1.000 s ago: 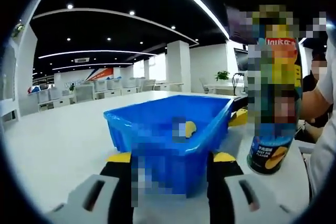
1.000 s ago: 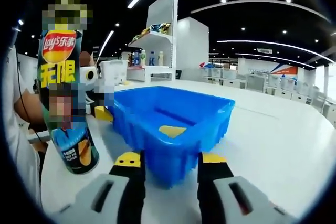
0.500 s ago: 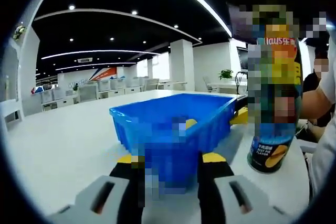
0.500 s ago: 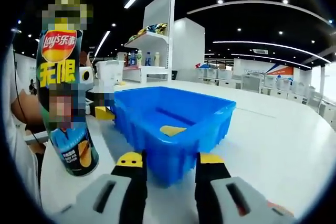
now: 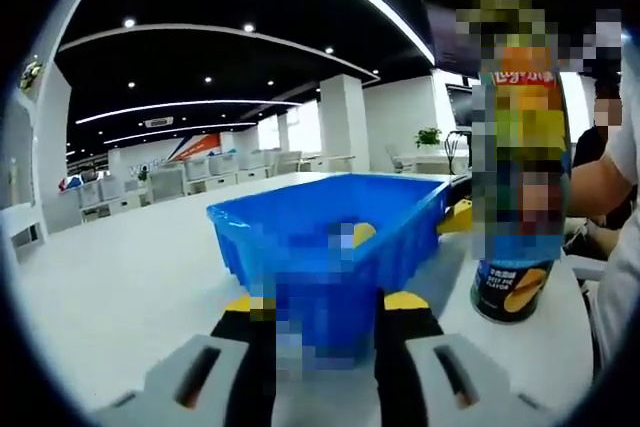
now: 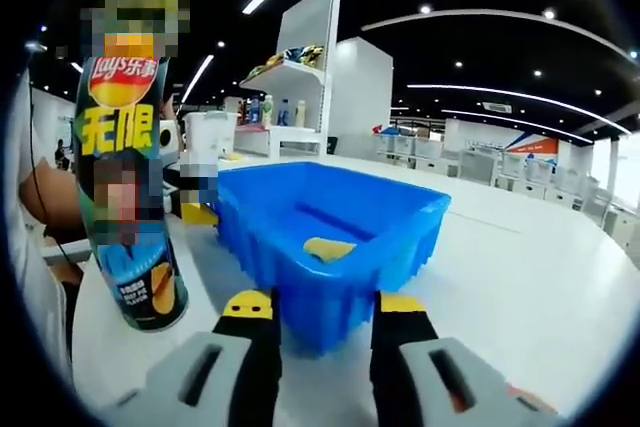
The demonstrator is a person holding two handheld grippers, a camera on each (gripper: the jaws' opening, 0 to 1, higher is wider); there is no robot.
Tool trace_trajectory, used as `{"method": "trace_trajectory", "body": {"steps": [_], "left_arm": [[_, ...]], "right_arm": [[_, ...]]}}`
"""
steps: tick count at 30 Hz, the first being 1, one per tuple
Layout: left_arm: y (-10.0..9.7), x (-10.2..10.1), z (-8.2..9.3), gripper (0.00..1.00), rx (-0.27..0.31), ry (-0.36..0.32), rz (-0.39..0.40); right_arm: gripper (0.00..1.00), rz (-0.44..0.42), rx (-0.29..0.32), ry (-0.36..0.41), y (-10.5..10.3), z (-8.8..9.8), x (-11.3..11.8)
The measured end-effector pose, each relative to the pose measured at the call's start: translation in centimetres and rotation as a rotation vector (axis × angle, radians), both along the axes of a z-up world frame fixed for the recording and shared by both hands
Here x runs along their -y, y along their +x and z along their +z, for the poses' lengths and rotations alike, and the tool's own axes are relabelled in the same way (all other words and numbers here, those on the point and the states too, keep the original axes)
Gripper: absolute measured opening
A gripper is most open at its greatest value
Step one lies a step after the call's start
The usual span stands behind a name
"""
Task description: Open the lid of the chip container on the table, take out the chips, place them into the box in front of the container, and close the lid
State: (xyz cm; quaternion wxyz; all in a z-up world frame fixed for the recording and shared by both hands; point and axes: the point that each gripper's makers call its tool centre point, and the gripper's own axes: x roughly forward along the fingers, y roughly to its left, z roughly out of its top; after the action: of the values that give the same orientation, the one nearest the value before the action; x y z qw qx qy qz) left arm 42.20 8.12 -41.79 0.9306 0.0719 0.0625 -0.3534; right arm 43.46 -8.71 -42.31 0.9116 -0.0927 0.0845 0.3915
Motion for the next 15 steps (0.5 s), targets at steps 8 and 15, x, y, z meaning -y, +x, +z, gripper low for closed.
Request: {"method": "trace_trajectory", "body": {"steps": [8,15], "left_arm": [[0.2,-0.2,0.7,0.36,0.014,0.0,0.001],[0.6,-0.2,1.8,0.36,0.033,-0.012,-0.004]], "right_arm": [[0.33,-0.004,0.017,-0.013,-0.1,0.5,-0.3],[0.33,0.0,0.035,-0.008,0.3,1.8,-0.4]]}}
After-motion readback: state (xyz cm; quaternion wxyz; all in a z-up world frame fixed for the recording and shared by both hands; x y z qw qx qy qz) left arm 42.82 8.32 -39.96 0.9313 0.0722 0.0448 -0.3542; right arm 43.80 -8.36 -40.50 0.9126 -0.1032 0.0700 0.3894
